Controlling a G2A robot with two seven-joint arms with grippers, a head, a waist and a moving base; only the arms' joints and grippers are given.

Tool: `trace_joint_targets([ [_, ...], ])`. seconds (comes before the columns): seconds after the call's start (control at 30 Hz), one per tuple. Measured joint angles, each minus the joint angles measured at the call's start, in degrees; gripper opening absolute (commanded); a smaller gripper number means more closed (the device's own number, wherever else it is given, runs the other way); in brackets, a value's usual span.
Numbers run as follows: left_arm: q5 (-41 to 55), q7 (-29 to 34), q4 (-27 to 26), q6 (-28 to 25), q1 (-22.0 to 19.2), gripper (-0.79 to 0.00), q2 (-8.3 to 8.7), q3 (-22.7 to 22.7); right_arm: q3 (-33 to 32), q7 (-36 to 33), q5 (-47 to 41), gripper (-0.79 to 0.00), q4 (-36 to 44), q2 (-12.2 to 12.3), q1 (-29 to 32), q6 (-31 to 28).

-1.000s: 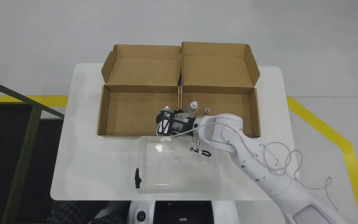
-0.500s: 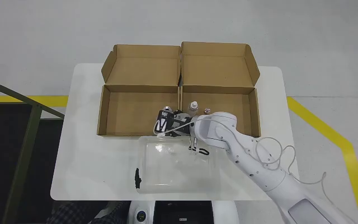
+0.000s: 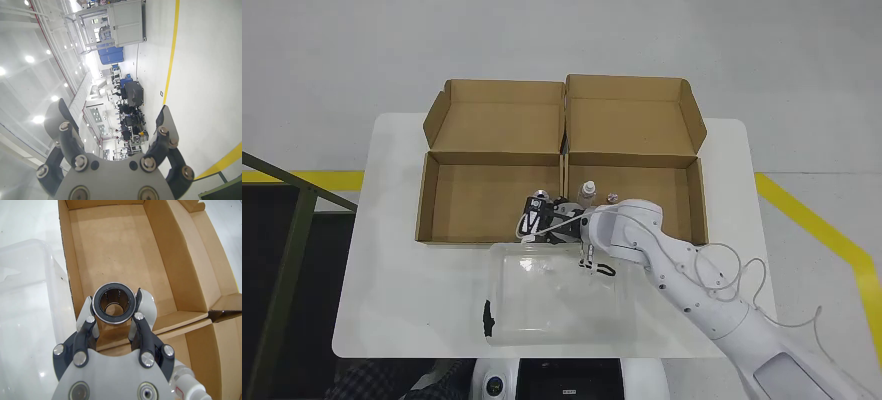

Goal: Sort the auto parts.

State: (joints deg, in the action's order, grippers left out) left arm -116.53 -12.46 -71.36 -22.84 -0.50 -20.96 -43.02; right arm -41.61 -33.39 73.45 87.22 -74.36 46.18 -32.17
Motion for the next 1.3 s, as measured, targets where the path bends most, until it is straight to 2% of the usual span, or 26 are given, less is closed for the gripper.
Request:
trace_joint_targets([
  [0.1, 0.0, 0.0, 0.0, 0.0, 0.0, 0.0, 0.0, 0.0, 0.0, 0.1, 0.2, -0.551, -0.2, -0.1, 0.1, -0.1],
  [0.63, 0.0, 0.0, 0.0, 0.0, 0.0, 0.0, 0.0, 0.0, -0.8, 0.2, 0.7, -0.496, -0.7, -0.5, 0.4, -0.7],
  [1.1, 0.0, 0.0, 0.0, 0.0, 0.0, 0.0, 0.0, 0.0, -1.4, 0.0, 1.1, -0.406, -1.1, -0.8, 0.4, -1.1],
  [1.3, 0.0, 0.0, 0.0, 0.0, 0.0, 0.0, 0.0, 0.0, -1.5, -0.1, 1.2, -0.406, -1.2, -1.0, 0.6, -1.3],
])
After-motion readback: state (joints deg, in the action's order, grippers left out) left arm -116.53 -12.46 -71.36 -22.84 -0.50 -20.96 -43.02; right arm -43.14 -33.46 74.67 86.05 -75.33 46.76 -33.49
